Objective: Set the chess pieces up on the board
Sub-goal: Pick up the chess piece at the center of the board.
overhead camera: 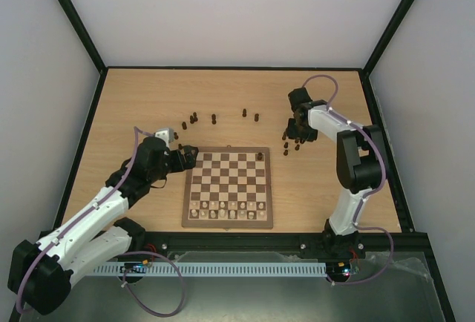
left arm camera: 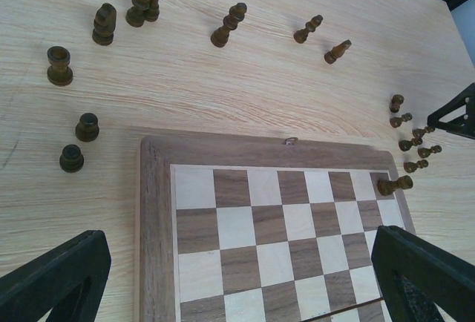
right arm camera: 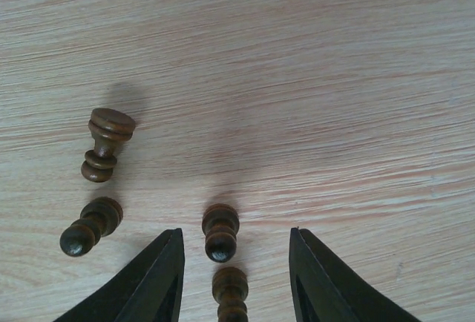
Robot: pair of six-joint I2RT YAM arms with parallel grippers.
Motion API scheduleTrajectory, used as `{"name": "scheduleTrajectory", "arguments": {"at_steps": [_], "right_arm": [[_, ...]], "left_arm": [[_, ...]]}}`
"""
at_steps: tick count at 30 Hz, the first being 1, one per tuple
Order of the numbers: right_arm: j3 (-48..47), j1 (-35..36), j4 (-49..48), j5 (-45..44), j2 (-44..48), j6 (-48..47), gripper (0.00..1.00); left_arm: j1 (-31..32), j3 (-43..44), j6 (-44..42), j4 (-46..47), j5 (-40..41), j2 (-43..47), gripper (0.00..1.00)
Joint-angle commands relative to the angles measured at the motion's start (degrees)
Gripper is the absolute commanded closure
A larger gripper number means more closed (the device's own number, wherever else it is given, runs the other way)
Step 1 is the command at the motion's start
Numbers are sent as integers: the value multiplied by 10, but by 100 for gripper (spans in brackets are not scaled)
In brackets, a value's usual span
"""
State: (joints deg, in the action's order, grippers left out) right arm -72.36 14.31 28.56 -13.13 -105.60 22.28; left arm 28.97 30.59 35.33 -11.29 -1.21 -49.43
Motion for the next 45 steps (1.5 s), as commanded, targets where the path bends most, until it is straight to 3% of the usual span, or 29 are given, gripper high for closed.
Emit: {"name": "scheduleTrajectory", "arguments": {"at_steps": [1,9,26,35,45], "right_arm": [[-14,-2,14,7,-20,1,60],[-12,-3,11,13,-27,0,73],[-12,-3,10,14,-33,0,89],[-9,-2,9,17,-18,2,92],[7,14,5,32,63,5,93]], "left_arm": [[2,6,-4,8,-4,3,0],[2,4,-3,9,-4,3,0],[2,3,-2,5,1,9,0],[2,3,0,0,6,12,0],[2,5,4,-3,9,18,0]]}}
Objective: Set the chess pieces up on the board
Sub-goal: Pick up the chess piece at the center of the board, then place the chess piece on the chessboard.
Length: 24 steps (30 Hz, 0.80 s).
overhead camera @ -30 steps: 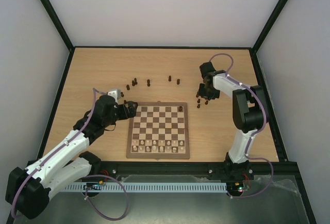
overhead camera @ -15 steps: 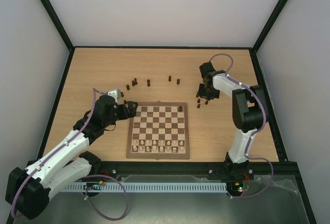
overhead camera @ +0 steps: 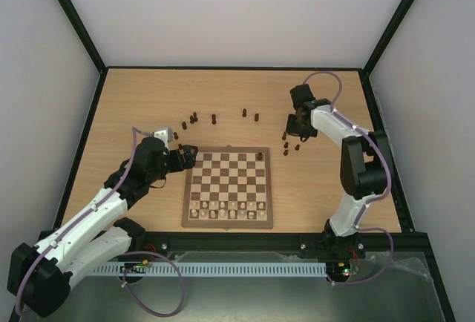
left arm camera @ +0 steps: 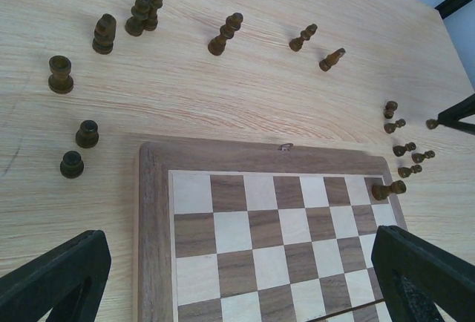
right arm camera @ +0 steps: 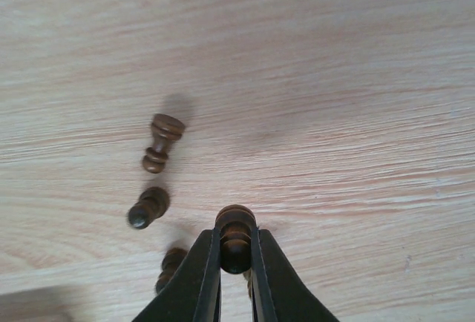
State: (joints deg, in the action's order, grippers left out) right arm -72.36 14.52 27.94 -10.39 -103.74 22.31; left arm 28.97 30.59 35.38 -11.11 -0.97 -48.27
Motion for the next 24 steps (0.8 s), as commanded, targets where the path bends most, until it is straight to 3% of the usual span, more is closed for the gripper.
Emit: {"name": "scheduleTrajectory", "arguments": {"at_steps": [1,16,24], "right_arm": [[6,17,15,3,51,5,93],[20,154,101,20,153,5,90],[39,207,140,33,161,5,87]], "left_arm": [[2,5,4,-5,7,6,0],[2,3,9,-23,12,33,0],[2,2,11,-23,10,34,0]]}}
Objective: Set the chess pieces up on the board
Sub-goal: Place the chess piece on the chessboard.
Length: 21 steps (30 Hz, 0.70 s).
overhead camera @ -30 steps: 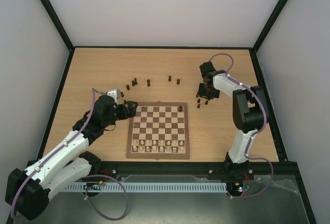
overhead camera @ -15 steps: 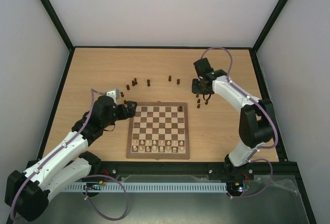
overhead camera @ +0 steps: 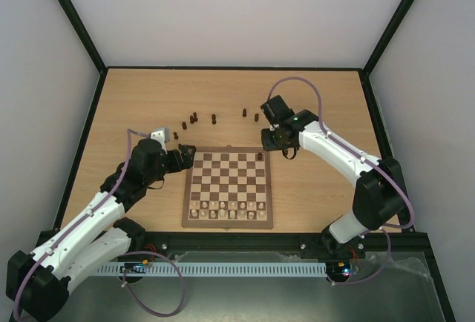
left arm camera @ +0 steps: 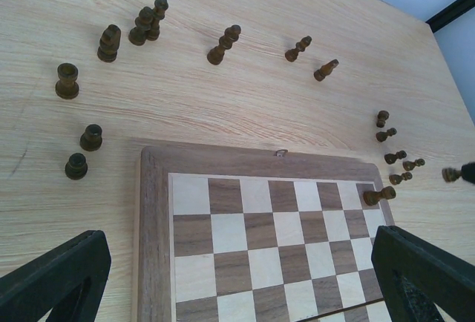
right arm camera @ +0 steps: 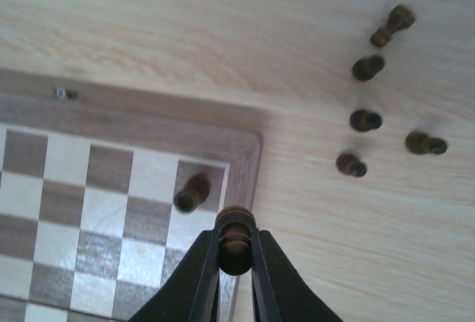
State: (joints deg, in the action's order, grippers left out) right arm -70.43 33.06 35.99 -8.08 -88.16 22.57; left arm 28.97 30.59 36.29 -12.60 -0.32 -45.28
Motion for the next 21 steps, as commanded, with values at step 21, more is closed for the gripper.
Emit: {"name": "scheduleTrajectory", "arguments": {"at_steps": [21], "right_arm": [[47,88,35,-1,-49,21,86]], "left_arm": [[2,1,5,0,6,-8,0]]}}
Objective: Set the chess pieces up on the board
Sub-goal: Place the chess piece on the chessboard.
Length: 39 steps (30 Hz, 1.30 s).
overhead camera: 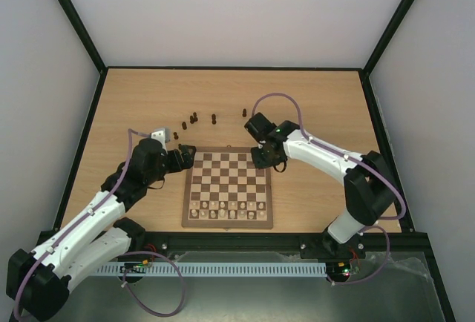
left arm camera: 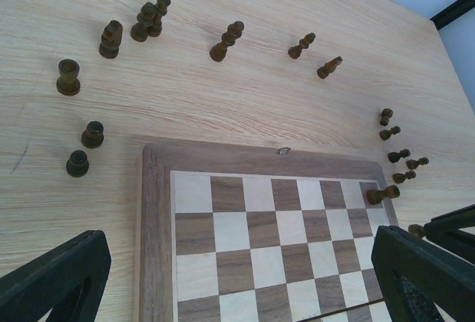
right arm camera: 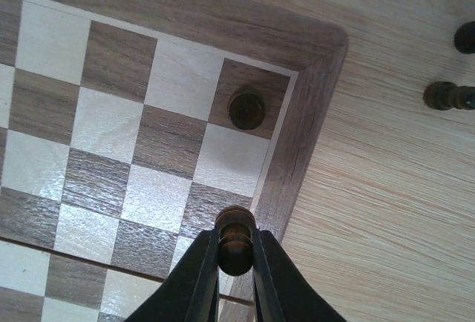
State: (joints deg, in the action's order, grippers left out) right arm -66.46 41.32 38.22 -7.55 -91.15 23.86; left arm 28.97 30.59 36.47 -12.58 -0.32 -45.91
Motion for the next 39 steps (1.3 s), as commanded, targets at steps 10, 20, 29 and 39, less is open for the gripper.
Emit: {"name": "scheduleTrajectory", "arguments": {"at_steps": [10,20,29,39], "right_arm": [[-2,7,-7,-12,-54,7,85],[-14,7,-16,-15,-72,4,85],[-20,7,-22,-13,-85,2,85],[-25,7,-25,-12,-91,1,79]], "left_arm": [[2,0,4,1,8,-4,1],[2,-3,5,3,10,-4,1],[2,-4,5,5,10,-8,1],[2,-5,4,4,11,-5,0]]}}
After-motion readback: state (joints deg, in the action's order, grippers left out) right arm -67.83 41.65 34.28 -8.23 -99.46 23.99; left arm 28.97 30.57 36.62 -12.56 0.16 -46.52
